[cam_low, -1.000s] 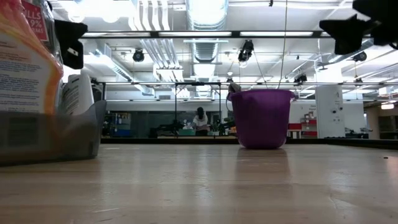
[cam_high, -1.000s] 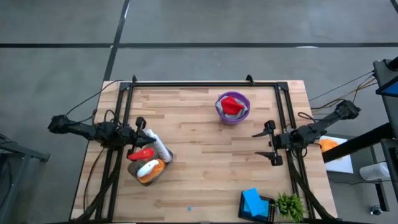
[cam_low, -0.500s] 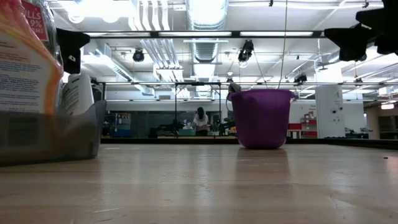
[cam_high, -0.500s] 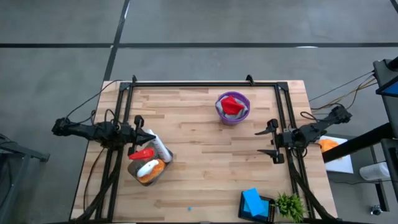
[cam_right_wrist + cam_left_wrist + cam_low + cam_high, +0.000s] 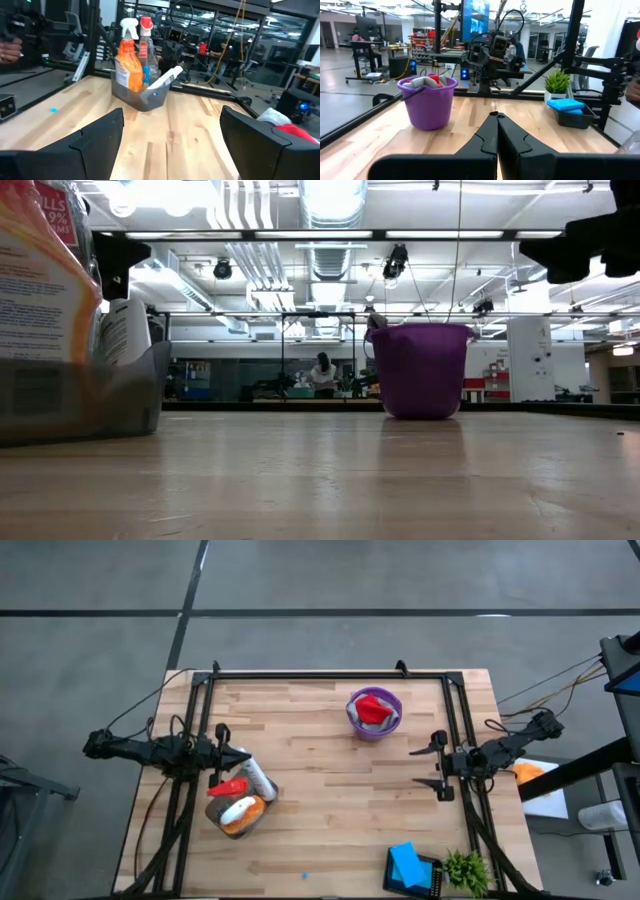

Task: Pick & Place Kitchen Items
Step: Return to Home Position

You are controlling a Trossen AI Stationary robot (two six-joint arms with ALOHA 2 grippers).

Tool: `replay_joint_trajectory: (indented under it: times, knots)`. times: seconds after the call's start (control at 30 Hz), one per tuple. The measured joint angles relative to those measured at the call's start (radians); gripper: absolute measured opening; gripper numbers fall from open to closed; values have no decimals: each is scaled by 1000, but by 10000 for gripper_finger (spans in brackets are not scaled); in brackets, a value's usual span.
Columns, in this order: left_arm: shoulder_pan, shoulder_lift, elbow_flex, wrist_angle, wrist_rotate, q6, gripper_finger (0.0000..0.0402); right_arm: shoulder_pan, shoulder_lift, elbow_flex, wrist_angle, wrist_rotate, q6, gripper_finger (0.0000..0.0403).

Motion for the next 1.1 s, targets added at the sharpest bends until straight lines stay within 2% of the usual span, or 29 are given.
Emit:
replay_joint_trajectory:
  times: [0.13,0.23,0.33,0.47,1.1]
  knots:
    - [0,2,0,2,-17,0,0,0,0,0,-2,8,11,322]
    - [1,2,0,4,-33,12,0,0,0,0,-3,-62,50,322]
    - [1,2,0,10,-87,33,0,0,0,-1,-3,-128,92,322]
    - [2,2,-1,18,-181,33,0,0,0,-2,2,-154,133,322]
    - [2,2,-1,18,-184,33,0,0,64,1,-3,-154,116,322]
